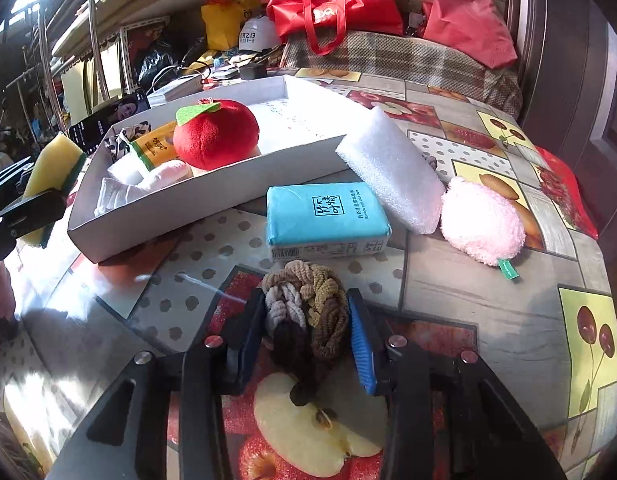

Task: Organize soft objects
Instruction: 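Carry the sponge and rope toy into the tray and open both grippers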

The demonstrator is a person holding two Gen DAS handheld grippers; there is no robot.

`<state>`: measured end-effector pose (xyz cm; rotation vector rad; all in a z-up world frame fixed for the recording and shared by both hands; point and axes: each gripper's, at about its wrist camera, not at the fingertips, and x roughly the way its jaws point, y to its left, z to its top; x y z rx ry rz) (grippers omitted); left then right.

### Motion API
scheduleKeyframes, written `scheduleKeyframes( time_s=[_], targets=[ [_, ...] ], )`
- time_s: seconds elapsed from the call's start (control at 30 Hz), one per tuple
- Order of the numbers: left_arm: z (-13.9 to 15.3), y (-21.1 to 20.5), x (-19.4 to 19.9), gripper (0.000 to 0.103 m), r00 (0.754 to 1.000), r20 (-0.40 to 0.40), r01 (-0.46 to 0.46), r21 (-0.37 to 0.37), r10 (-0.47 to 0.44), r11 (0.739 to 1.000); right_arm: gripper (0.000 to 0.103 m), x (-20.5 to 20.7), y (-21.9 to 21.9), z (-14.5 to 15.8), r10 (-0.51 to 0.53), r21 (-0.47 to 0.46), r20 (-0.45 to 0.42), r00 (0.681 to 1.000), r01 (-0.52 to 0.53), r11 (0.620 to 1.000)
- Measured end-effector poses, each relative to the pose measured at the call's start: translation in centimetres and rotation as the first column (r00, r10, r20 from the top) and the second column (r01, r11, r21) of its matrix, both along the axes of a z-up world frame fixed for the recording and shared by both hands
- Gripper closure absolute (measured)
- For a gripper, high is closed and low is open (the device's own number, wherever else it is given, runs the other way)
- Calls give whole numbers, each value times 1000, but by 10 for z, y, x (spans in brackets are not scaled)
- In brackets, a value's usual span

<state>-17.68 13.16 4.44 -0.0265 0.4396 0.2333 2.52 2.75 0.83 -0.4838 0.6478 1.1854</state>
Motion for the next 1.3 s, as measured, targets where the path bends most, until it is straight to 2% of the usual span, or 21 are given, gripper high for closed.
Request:
scheduleKeyframes(
  time_s=[0.07, 0.2, 0.27, 0.4, 0.63, 0.83, 0.97, 1.3],
  targets=[
    [1, -1, -1, 63, 1000, 4, -4, 9, 4, 1000, 63, -9, -16, 15, -1, 111, 33, 999, -2, 994],
    [2, 1, -4, 63, 999, 26, -37, 24, 36, 999, 63, -18, -35, 32, -95, 291, 94, 991, 64, 954],
    [3, 5, -5, 63, 997, 37, -68, 31, 67, 997, 63, -15, -35, 36, -151, 345, 83, 985, 113, 932],
    [4, 13, -9, 63, 992, 55, -116, 34, 114, 993, 63, -11, -27, 38, -206, 384, 70, 976, 164, 909],
    [3, 33, -12, 63, 979, 70, -197, 47, 194, 979, 63, -15, -12, 36, -201, 382, 77, 977, 157, 911],
    [0, 76, -15, 63, 953, 62, -295, -16, 295, 955, 63, -23, 6, 34, -155, 356, 83, 984, 116, 927],
    [-2, 96, -16, 63, 933, 60, -353, -25, 354, 935, 63, -26, 21, 32, -127, 338, 80, 989, 93, 937],
    [-2, 106, 7, 63, 929, 44, -369, 38, 367, 929, 63, -44, 62, 28, -26, 292, 79, 997, 2, 956]
  ],
)
